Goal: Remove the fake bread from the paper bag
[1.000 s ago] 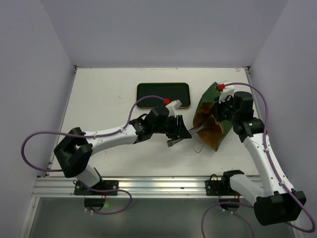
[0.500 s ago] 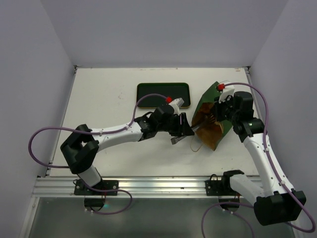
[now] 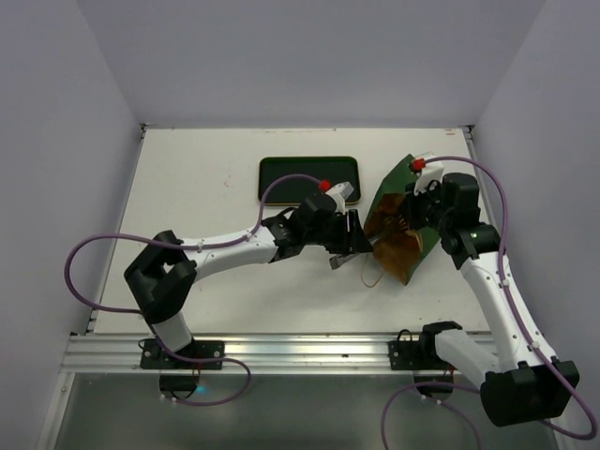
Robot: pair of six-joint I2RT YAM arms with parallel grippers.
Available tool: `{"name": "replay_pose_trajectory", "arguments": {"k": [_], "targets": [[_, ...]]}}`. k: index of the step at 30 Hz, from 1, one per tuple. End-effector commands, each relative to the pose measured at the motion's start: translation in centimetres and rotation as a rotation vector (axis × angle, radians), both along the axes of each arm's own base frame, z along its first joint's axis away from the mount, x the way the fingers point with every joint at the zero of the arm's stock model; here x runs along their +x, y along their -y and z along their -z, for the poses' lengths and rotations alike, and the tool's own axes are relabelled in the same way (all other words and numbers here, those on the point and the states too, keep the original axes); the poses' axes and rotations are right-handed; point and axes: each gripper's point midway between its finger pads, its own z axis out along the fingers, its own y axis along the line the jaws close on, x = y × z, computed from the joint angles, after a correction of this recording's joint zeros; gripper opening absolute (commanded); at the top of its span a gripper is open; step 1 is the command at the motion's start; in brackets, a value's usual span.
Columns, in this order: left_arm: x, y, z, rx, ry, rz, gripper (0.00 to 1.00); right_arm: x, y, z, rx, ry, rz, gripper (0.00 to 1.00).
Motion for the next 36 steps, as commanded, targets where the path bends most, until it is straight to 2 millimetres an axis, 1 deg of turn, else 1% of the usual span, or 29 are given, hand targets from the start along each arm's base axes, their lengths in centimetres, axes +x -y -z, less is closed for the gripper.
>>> {"name": "replay_pose_trajectory", "arguments": {"k": [1,7,11,12,13,15,20,23,24,26,27,28,29,30,33,36], "targets": [[0.7,1.3,-2.7,-0.060,0.029,-0.005,0.51,0.9,-0.6,-2.3,0.035,0.092,-0.024,0.00],[0.9,1.8,-3.2,-0.066,0.031,0.000,0.51,0.8,-0.7,-2.2,0.039,0.091,-0.028,0.00],[1.1,2.0,-2.5,-0.049,0.023,0.003,0.51,0.8,-0.8,-2.3,0.042,0.092,-0.030,0.00],[1.2,2.0,-2.0,-0.042,0.017,0.001,0.52,0.8,-0.7,-2.3,0.042,0.092,-0.030,0.00],[0.9,1.7,-1.2,-0.012,-0.004,0.003,0.52,0.8,-0.8,-2.3,0.044,0.093,-0.030,0.00],[0.9,1.8,-0.4,0.006,-0.011,0.005,0.52,0.8,-0.8,-2.3,0.045,0.093,-0.032,0.00],[1.1,2.1,0.4,0.031,-0.015,0.015,0.50,0.7,-0.9,-2.4,0.048,0.095,-0.035,0.00],[1.2,2.3,0.1,0.024,-0.009,0.023,0.40,0.6,-0.8,-2.4,0.048,0.098,-0.031,0.00],[1.2,2.4,0.0,0.021,-0.008,0.026,0.31,0.7,-0.8,-2.4,0.046,0.098,-0.028,0.00],[1.0,2.2,-0.4,0.016,0.000,0.032,0.21,0.6,-0.7,-2.6,0.045,0.104,-0.024,0.00],[0.9,2.1,-0.6,0.014,0.004,0.035,0.12,0.7,-0.6,-2.6,0.043,0.105,-0.020,0.00],[0.7,1.9,-0.4,0.019,0.005,0.037,0.09,0.8,-0.4,-2.7,0.038,0.110,-0.010,0.00],[0.5,1.6,-1.0,0.011,0.013,0.040,0.06,0.8,-0.3,-2.7,0.035,0.111,-0.004,0.00],[0.3,1.3,-1.2,0.010,0.016,0.043,0.00,0.8,-0.2,-2.7,0.032,0.112,0.002,0.00],[-0.4,0.4,-1.6,0.003,0.020,0.051,0.00,1.0,0.3,-2.9,0.022,0.123,0.027,0.00],[-1.5,-0.8,-1.6,0.005,0.018,0.067,0.00,1.1,0.7,-3.1,0.011,0.129,0.049,0.00]]}}
